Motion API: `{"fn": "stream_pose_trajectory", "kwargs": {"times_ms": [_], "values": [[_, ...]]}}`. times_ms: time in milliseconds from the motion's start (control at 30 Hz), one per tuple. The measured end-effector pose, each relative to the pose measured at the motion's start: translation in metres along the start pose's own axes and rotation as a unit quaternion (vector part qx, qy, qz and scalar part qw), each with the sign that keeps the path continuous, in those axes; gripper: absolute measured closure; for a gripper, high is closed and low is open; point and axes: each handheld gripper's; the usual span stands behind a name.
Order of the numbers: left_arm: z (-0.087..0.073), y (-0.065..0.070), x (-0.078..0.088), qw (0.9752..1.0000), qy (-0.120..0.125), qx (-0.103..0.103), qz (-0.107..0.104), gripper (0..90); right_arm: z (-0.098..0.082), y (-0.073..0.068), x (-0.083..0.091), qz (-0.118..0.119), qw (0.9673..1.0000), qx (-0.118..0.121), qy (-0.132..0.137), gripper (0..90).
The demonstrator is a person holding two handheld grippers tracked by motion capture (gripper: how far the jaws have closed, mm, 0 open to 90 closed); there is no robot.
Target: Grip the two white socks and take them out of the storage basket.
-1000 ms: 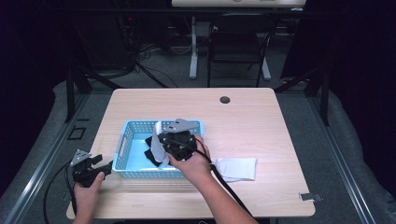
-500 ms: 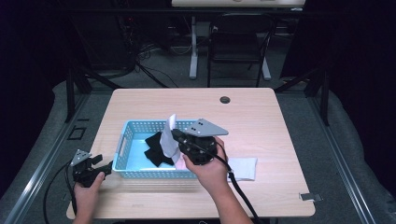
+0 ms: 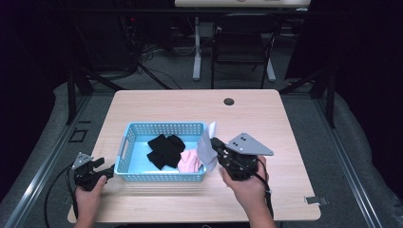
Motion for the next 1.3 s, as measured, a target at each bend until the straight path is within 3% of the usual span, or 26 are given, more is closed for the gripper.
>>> {"fn": "stream_pose_trajectory", "kwargs": {"times_ms": [200,333,733,867,900,1067,1300], "values": [[0.0,0.0,0.0,1.0,0.001,0.0,0.0,23.9,-0.022,0.017,0.012,-0.028,0.9993,-0.02,-0.017,88.6],[0.0,0.0,0.0,1.0,0.001,0.0,0.001,24.0,-0.035,0.02,0.012,-0.047,0.9981,-0.021,-0.032,88.7],[0.0,0.0,0.0,1.0,0.005,0.002,0.001,24.0,-0.076,0.024,-0.01,-0.043,0.9956,-0.051,-0.066,88.6],[0.0,0.0,0.001,1.0,0.006,0.003,0.001,24.0,-0.095,0.035,-0.016,-0.057,0.9914,-0.068,-0.096,88.6],[0.0,0.0,0.001,1.0,0.005,0.003,0.001,23.9,-0.102,0.039,-0.017,-0.069,0.9887,-0.07,-0.113,88.6],[0.0,0.0,0.001,1.0,0.005,0.002,0.002,24.0,-0.117,0.054,-0.017,-0.085,0.9819,-0.07,-0.155,88.6],[0.0,0.0,0.001,1.0,0.0,-0.002,0.003,24.0,-0.134,0.066,-0.016,-0.093,0.9757,-0.069,-0.186,88.5]]}}
Point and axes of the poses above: each handheld gripper's, and its own axes: x roughly backward along the jaws, z roughly out of its top, y roughly to its right, and after that the axes turned 8 degrees about x, right-handed
